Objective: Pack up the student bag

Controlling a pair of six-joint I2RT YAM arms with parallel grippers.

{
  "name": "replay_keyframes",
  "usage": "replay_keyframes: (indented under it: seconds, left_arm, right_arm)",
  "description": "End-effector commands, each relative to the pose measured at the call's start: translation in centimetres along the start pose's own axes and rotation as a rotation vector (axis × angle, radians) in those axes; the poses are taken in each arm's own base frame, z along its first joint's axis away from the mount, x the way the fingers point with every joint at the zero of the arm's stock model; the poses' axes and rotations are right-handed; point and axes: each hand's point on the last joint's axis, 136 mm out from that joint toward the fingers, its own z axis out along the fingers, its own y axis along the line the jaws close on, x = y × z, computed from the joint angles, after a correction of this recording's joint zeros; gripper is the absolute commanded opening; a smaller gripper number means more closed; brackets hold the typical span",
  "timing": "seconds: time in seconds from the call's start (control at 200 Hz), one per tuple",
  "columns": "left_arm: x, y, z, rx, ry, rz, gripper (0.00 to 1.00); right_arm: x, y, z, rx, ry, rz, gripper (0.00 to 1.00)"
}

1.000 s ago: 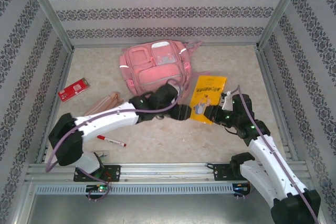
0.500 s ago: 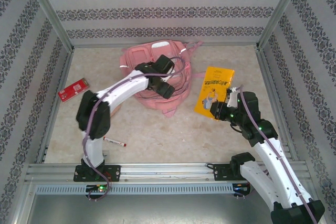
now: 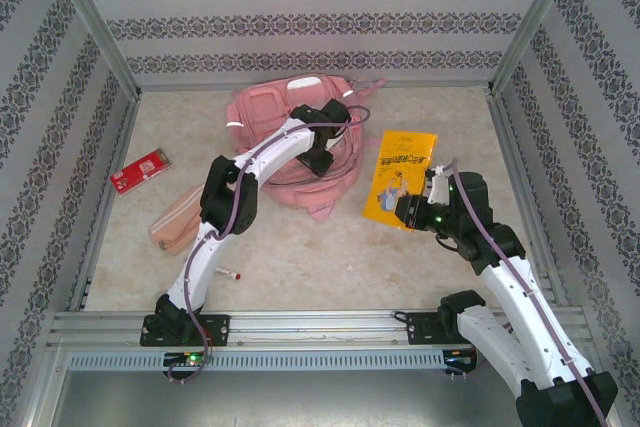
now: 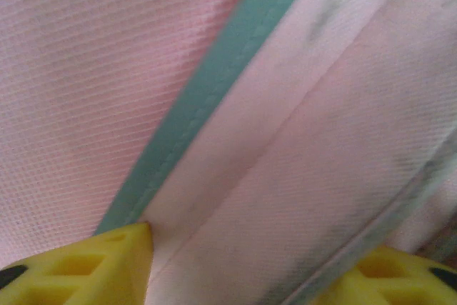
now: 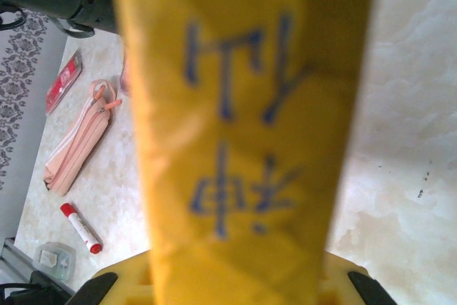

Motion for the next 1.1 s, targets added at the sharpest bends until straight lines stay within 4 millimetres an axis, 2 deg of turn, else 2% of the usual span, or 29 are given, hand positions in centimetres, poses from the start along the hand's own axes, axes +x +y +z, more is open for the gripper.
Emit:
replay_keyframes:
  seconds: [0.0, 0.075, 0.145, 0.25, 0.385, 0.465, 0.515, 0.635, 0.7, 0.774, 0.794, 0.824, 0.889, 0.909, 0.984, 1.094]
  left_arm:
    - [1.3, 1.0, 1.3, -0.006, 0.067, 0.023, 0.25]
    - [0.8, 0.5, 0.2, 0.042, 0.054, 0.037, 0.06]
    - [-0.2, 0.7, -2.3, 0.061, 0.006, 0.019, 0.0]
    - [-1.8, 1.7, -7.4, 0.067, -0.122, 0.0, 0.0]
    - [-3.2, 4.8, -14.4, -0.027, -0.293, -0.035, 0.0]
    - [-3.5, 6.0, -17.6, -0.059, -0.369, -0.053, 0.0]
    - [-3.5, 6.3, -19.0, -0.066, -0.399, -0.055, 0.0]
    - [-3.4, 6.6, -20.2, -0.068, -0.423, -0.053, 0.0]
    - [-3.2, 6.2, -19.8, -0.047, -0.409, -0.033, 0.0]
    - [-2.7, 4.6, -18.7, 0.027, -0.371, 0.004, 0.0]
    - [-2.5, 4.1, -18.5, 0.052, -0.36, 0.009, 0.03]
    - [-2.2, 3.3, -18.0, 0.093, -0.34, 0.016, 0.13]
    - [-1.3, 1.3, -17.2, 0.201, -0.3, 0.03, 0.5]
    - [-1.1, 0.6, -17.0, 0.238, -0.29, 0.034, 0.56]
    - [-0.1, -1.4, -17.4, 0.356, -0.282, 0.039, 0.64]
    - [0.8, -2.5, -20.5, 0.488, -0.365, 0.027, 0.68]
  right_arm:
    - [-0.8, 1.8, 0.2, -0.081, -0.023, -0.048, 0.0]
    - [0.0, 2.3, 0.8, -0.122, 0.028, -0.034, 0.0]
    - [1.0, 3.0, 1.1, -0.179, 0.089, -0.029, 0.01]
    - [2.4, 4.2, 1.1, -0.27, 0.17, -0.008, 0.01]
    - [3.3, 5.5, 0.7, -0.36, 0.219, 0.018, 0.01]
    - [3.7, 6.1, 0.5, -0.408, 0.241, 0.033, 0.01]
    - [4.1, 6.4, 0.5, -0.438, 0.257, 0.039, 0.01]
    - [5.2, 7.0, 0.7, -0.506, 0.291, 0.022, 0.0]
    - [5.8, 7.4, 0.8, -0.52, 0.286, -0.034, 0.0]
    - [6.4, 7.7, 1.1, -0.503, 0.261, -0.135, 0.0]
    - [6.5, 7.8, 1.2, -0.494, 0.253, -0.165, 0.0]
    - [6.7, 8.0, 1.4, -0.484, 0.242, -0.215, 0.0]
    - [7.0, 8.7, 1.7, -0.472, 0.218, -0.329, 0.01]
    - [7.2, 9.0, 1.7, -0.473, 0.212, -0.37, 0.01]
    - [7.4, 9.4, 1.9, -0.445, 0.176, -0.542, 0.0]
    - [8.5, 10.1, 1.7, -0.474, 0.172, -0.807, 0.0]
